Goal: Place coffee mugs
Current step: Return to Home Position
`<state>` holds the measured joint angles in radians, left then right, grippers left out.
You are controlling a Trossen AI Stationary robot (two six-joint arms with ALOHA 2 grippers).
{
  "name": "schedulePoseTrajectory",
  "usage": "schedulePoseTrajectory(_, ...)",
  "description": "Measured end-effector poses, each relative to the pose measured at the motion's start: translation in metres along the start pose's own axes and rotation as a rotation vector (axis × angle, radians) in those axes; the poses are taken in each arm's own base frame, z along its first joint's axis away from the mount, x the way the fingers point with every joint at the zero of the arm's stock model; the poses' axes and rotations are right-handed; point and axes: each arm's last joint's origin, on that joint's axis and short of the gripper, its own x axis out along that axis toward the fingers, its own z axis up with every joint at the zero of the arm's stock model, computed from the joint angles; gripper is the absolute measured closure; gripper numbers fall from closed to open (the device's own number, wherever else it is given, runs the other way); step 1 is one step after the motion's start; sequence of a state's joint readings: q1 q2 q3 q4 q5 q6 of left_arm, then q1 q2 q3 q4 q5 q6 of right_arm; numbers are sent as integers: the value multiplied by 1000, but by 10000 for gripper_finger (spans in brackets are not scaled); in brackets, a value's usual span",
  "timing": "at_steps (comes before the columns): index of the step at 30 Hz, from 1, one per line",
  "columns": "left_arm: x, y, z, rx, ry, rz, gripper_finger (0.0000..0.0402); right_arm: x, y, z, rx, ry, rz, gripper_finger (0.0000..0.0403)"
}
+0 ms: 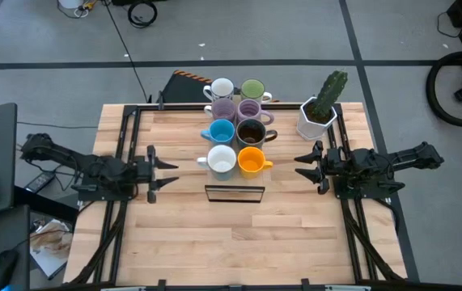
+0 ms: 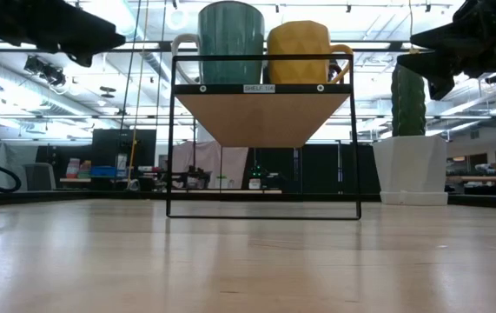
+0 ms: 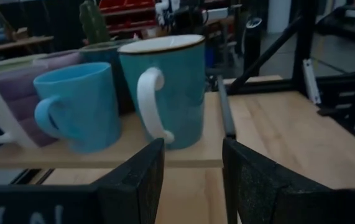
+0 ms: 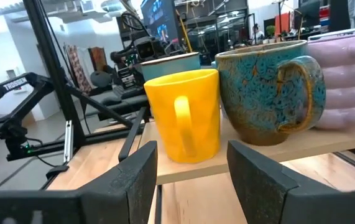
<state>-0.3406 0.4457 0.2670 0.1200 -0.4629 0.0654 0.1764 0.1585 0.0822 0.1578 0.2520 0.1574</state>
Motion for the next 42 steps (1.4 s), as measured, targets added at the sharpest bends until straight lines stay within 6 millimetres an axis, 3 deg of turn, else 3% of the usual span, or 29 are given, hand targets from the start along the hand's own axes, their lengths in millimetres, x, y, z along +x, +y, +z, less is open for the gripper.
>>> schedulePoseTrajectory(10,-19,0,-8,3,-131,-36,233,0,0,0,-2,-1,1,203)
schedulePoseTrajectory(21,-34,-7,-45,-37,-236,-189,233,0,0,0,-2,-3,2,202)
schedulePoseTrajectory(34,-41,-12,-43,66,-273,-234,261,0,0,1,0,-11,4,202)
schedulePoseTrajectory(42,-41,-12,-43,-14,-261,-233,262,0,0,1,1,-13,5,202)
